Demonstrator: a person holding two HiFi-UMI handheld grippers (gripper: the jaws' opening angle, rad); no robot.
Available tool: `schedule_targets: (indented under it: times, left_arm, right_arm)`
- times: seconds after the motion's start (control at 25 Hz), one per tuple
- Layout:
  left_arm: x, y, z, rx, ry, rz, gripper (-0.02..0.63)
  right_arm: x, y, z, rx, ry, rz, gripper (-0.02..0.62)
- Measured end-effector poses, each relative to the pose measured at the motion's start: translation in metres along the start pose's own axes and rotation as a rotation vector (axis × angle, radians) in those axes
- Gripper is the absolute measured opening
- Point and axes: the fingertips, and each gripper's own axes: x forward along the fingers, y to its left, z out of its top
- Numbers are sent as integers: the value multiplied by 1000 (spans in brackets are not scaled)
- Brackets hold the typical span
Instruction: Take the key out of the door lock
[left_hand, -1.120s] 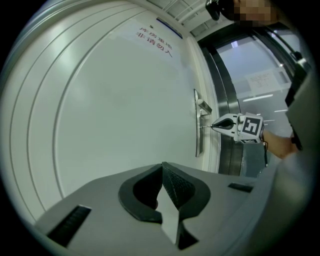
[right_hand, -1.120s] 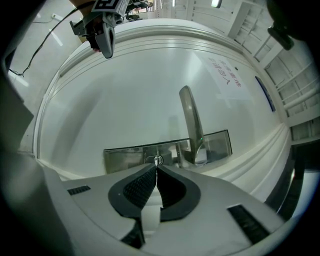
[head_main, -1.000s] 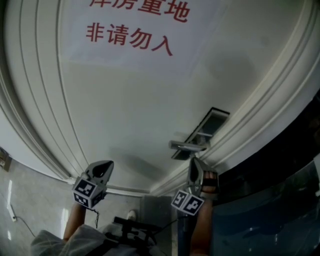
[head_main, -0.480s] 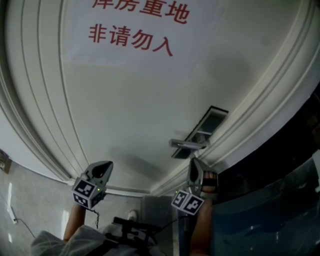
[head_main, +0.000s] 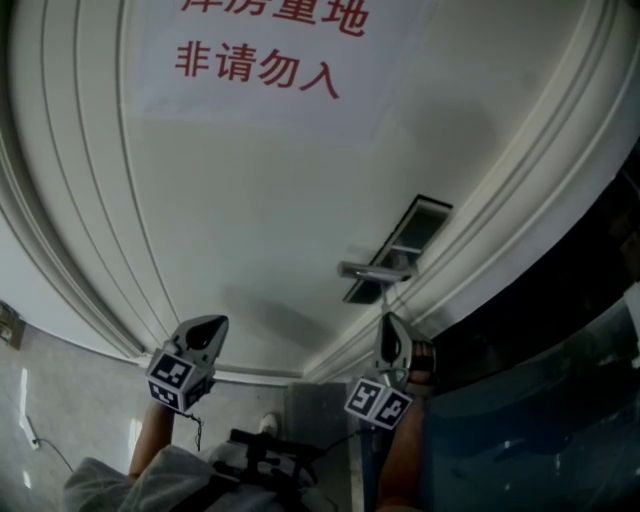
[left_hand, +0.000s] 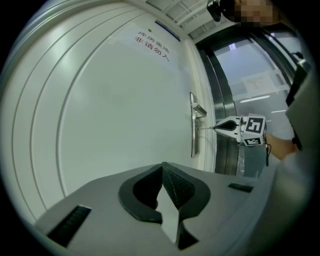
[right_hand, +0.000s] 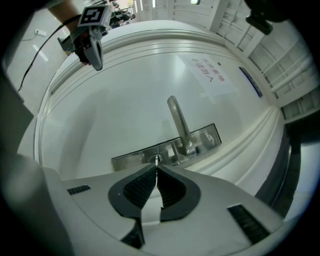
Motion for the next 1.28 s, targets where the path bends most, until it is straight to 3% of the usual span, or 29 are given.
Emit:
schedule_targets:
  times: [0.32,0.56,0.72,0.96,1.28]
  left_arm:
    - [-3,-14,0,14,0,-33,5]
    - [-10,-20,2,24,-4,-43,5]
    - [-16,-22,4,37,-8,-45,5]
    - [-25,-31,5,51,-2,-68,5]
    - [-38,-38,5,68,-4,-76,5]
  right_arm:
    - [-23,4,-5,190,12,-17,20]
    - [-41,6,-14,418,21,-19,20]
    - [-53,11,-16,627,18,-24,20]
    - [-74,26,-5,968,34,49,20]
    - [-92,47,-9,1144,47,67,20]
